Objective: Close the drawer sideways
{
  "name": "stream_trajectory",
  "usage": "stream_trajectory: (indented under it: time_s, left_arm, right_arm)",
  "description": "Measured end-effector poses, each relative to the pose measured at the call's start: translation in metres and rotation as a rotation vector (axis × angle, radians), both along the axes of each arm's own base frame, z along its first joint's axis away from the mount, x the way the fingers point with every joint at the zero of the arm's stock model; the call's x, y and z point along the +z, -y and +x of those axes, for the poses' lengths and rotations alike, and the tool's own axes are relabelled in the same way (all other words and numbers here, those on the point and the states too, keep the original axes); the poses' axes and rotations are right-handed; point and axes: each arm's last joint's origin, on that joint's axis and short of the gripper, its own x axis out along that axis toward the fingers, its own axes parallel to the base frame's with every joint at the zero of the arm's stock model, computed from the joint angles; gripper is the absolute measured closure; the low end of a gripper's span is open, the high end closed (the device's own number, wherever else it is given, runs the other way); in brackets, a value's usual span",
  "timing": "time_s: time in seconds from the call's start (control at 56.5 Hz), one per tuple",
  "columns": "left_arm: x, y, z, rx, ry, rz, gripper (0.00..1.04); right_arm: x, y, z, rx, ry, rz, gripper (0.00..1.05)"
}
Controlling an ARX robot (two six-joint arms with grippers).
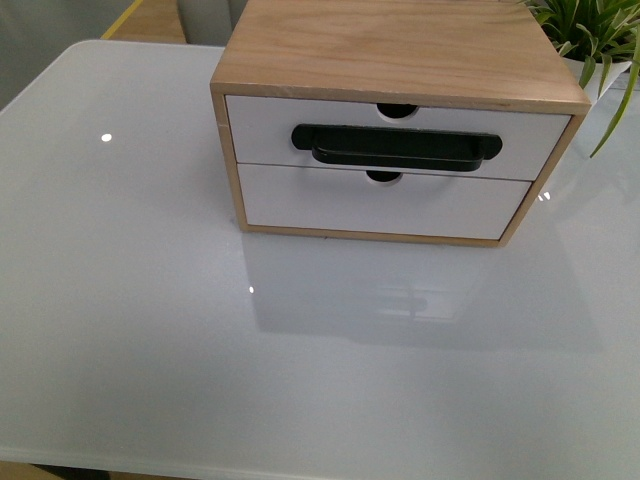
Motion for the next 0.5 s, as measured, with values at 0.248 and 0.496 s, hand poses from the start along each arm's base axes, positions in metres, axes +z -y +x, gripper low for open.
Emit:
stream_trajectory:
  time_s: [0.248,0.496]
  left_arm:
    - [0.0,0.0,0.0,0.0,0.0,0.0,0.09]
    - [0.0,0.0,0.0,0.0,0.0,0.0,0.09]
  right_arm:
    - [0.0,0.0,0.0,0.0,0.0,0.0,0.09]
    - [0.0,0.0,0.0,0.0,0.0,0.0,0.09]
